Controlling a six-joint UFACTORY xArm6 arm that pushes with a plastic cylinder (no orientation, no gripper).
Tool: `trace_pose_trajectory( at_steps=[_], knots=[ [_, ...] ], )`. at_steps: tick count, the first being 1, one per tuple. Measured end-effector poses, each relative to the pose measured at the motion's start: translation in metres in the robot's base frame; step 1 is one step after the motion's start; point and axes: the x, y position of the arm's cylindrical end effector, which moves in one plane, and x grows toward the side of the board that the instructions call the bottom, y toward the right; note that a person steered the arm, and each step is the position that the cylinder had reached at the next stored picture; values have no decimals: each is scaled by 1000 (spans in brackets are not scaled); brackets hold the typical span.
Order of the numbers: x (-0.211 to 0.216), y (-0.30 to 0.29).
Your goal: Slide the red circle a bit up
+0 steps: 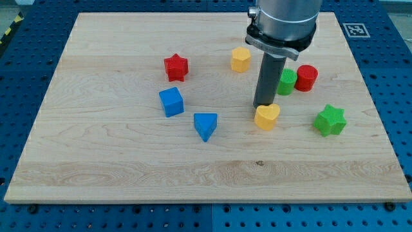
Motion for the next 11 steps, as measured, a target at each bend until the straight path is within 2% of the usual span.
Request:
trace_pose_trajectory(
  at_steps=[2,4,5,9,11],
  knots=[
    [27,0],
    [-10,0],
    [-10,3],
    [-19,85],
    [-60,91]
  ],
)
